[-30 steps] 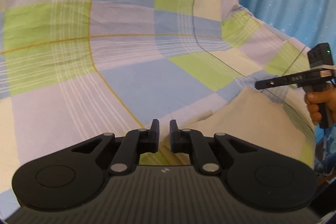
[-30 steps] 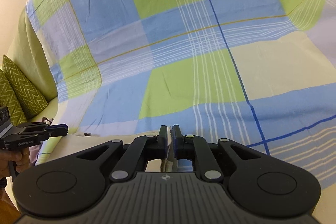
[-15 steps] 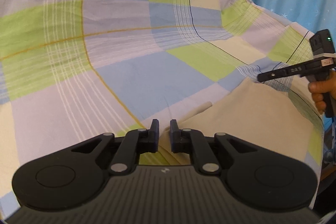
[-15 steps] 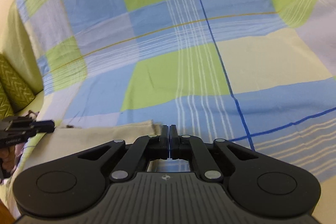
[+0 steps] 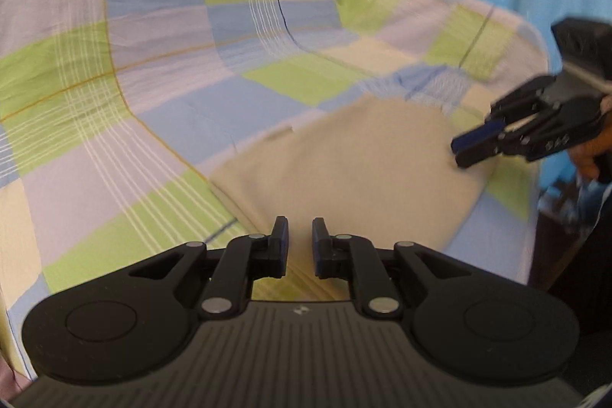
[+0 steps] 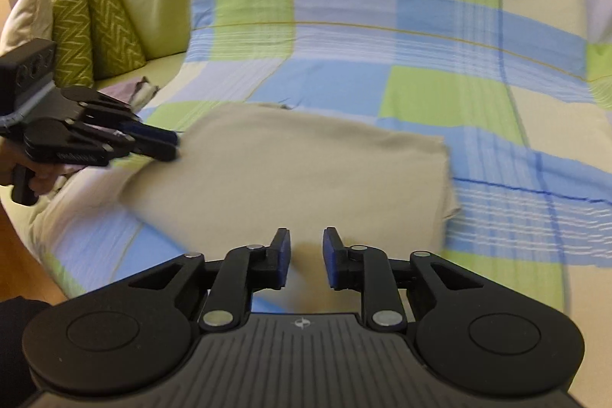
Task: Fold clothes
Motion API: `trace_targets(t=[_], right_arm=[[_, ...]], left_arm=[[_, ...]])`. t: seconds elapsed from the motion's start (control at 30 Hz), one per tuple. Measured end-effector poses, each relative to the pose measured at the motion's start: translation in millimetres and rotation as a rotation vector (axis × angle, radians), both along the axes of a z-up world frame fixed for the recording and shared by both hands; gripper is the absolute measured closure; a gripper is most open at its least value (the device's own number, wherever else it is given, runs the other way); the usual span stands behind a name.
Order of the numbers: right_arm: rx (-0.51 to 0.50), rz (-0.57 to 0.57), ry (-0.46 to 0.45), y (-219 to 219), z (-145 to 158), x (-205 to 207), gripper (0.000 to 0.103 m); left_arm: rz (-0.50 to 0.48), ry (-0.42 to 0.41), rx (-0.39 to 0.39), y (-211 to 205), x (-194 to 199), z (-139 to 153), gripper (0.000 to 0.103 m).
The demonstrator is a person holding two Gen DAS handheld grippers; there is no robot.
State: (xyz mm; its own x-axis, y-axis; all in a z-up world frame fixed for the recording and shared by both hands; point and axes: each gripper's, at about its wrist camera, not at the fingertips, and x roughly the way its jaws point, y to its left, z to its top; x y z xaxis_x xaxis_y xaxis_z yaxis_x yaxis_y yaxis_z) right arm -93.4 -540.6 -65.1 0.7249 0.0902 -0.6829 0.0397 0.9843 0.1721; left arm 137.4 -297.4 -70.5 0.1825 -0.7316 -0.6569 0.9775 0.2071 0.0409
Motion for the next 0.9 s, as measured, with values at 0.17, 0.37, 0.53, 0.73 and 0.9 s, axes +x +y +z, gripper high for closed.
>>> trace_targets(t=[0.17,0.37,0.53,0.73,0.9], right_arm=[[-0.062,-0.05,-0.001,4.9,-4.6,-2.4,0.08],[-0.014,-0.095,-0.087,-2.6,6.0,0.3,0.07],[-0.039,-0.075,-0.013,-3.2,-3.7,22.6,0.07],[-0.096,-0.154,0.001,-10.6,-5.4,21.7,0.07],[-0.112,-0.173,-0.058,-8.6,1.7,17.4,0.069]], left_arm=[[0.005,-0.011,0.016,0.2,3.3,-2.2,0.087],[0.017,-0.059,0.058,-9.7,-4.4,-2.0,0.087],[0.029,-0.074,0.08,-13.5,-8.4,-0.1,0.087],[0.03,-0.076,0.077,-13.7,-8.8,-0.1,0.087],[0.023,-0.123,0.02,-6.1,-14.4,11.7,0.087]])
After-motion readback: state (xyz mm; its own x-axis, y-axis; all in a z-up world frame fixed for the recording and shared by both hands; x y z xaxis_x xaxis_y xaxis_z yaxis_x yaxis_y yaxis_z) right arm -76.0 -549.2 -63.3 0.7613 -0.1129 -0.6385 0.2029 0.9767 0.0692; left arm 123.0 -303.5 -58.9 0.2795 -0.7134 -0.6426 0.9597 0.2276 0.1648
